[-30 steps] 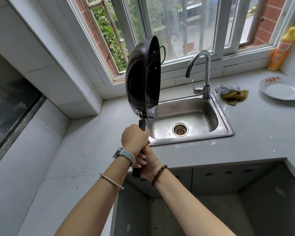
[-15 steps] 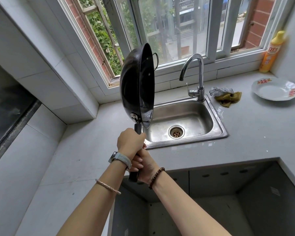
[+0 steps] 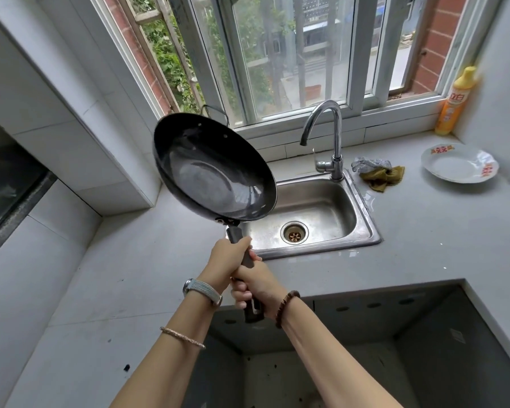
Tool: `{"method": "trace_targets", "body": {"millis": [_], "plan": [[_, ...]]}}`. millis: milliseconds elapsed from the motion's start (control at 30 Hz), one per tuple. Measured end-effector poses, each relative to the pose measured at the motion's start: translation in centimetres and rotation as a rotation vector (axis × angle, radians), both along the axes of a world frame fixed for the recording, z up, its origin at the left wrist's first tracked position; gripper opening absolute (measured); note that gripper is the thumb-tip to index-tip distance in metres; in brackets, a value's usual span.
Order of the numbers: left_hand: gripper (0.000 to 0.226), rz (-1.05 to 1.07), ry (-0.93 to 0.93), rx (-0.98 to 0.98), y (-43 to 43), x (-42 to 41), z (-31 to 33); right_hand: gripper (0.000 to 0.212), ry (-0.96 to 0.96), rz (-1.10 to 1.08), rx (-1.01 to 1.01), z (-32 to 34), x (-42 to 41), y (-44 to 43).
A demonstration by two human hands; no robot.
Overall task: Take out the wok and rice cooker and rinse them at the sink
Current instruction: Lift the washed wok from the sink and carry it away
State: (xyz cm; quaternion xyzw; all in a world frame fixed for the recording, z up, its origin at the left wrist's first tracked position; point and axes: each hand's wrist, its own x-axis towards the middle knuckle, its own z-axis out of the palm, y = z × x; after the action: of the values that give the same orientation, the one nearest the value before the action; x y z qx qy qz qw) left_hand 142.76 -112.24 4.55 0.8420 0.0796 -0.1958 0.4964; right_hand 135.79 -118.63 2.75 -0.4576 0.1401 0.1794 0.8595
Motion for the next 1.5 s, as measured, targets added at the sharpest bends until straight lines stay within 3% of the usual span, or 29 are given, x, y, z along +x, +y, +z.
{"method": "trace_targets", "body": {"millis": [167,333,700,833,967,1067,1500], "plan": [[0.025,0.160,0.060,-0.205,-0.8,-0.8,-0.5,0.011,-0.035,0.092,-0.353,0.2,0.1,-1.5],[0.028,0.230,0.091,-0.389,-0.6,-1.9,-1.3,0.011,-0.062,0.137,-0.511,-0.2,-0.4,-1.3],[0.025,0.158,0.135,-0.448,3.3,-7.4,-2.7,0.014,-0.043,0.015,-0.604,-1.3,-6.6,3.8],[0.026,0.107,0.144,-0.497,5.2,-11.2,-2.3,0.023,-0.007,-0.026,-0.655,-0.8,-10.7,5.9],[0.024,0.033,0.165,-0.512,6.8,-15.0,-2.1,0.003,0.009,-0.084,-0.661,-0.6,-14.9,7.6],[0.024,-0.018,0.168,-0.510,7.1,-17.8,-1.9,0.006,0.014,-0.140,-0.649,-1.0,-17.8,8.3],[0.032,-0.344,0.200,-0.549,0.9,-27.9,-1.1,0.007,0.060,-0.455,-0.718,-0.4,-29.2,4.3]]}}
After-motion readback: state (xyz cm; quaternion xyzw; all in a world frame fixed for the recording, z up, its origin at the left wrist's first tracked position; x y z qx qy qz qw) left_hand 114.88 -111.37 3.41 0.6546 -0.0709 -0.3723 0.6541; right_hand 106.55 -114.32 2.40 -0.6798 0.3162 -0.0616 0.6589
